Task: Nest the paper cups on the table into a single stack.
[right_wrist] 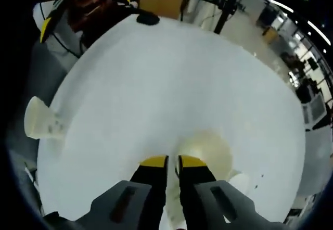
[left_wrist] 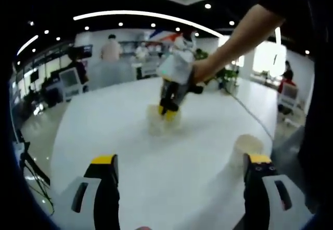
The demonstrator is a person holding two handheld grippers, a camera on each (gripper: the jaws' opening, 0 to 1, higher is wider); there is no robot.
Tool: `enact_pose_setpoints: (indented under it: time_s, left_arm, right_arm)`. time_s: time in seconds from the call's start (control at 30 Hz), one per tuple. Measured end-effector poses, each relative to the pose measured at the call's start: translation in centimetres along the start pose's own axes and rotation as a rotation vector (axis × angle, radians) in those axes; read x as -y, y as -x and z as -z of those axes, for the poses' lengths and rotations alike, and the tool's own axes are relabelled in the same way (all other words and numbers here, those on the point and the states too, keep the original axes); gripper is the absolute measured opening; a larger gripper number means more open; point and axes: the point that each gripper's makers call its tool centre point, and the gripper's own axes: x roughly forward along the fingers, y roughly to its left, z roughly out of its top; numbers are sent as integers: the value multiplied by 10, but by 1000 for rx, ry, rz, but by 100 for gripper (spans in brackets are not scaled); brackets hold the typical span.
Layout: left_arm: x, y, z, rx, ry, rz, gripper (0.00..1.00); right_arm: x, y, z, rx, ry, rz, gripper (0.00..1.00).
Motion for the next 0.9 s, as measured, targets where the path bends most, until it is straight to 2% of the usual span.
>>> enact_pose_setpoints:
  time_s: [0.37,0.6,0.7,0.9]
  left_arm:
    - [5,4,3,-3,-11,1,99]
    - [9,5,7,-15,-8,4,99]
    - [10,7,1,6,-1,1,99]
    - [9,7,-2,-5,-21,1,99]
  right_arm:
    - [-7,8,-3,15,43,-3,0]
    - [-13,18,-3,21,31,11,0]
    - [-14,24,-5,34,12,32,0]
    - [-16,43,-11,54,20,74,0]
